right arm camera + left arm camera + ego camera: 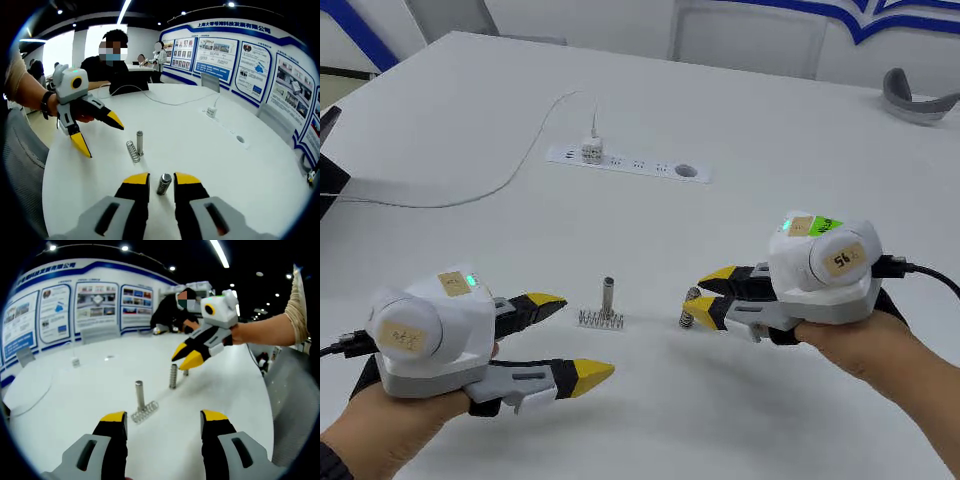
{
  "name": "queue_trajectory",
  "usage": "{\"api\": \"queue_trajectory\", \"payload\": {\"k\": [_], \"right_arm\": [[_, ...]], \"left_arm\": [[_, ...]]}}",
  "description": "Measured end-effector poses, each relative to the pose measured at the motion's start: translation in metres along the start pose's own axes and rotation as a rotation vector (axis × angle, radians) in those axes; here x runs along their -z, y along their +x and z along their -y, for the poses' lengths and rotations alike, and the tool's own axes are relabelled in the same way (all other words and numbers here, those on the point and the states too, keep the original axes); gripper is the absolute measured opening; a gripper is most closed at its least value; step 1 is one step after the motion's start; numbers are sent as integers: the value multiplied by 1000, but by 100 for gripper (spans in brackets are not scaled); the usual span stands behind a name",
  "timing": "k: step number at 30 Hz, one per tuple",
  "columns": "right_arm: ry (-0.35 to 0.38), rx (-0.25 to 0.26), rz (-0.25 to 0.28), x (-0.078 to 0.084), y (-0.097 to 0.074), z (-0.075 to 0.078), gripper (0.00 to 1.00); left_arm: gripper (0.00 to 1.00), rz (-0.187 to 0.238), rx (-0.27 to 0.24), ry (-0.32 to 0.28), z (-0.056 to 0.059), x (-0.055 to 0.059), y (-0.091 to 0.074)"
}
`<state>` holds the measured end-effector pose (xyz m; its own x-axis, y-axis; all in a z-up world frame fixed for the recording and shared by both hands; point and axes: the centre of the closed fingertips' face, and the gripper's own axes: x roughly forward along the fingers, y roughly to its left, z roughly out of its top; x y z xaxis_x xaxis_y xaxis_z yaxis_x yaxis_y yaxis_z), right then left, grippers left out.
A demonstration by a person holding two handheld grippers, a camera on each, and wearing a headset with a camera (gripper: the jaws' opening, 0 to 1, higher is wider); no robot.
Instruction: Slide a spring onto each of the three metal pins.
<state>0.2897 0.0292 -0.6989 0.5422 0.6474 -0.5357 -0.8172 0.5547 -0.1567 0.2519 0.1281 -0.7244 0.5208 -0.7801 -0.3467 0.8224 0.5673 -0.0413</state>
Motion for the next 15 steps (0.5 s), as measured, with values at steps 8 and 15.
{"api": "queue_trajectory", "payload": {"k": [8, 15], "right_arm": [[-62, -50, 23, -19, 6, -18, 20], [-95, -113, 5, -25, 28, -41, 20]], "left_arm": [[60, 2, 0, 3, 0, -1, 0], [60, 2, -3, 4, -2, -1, -2]]}}
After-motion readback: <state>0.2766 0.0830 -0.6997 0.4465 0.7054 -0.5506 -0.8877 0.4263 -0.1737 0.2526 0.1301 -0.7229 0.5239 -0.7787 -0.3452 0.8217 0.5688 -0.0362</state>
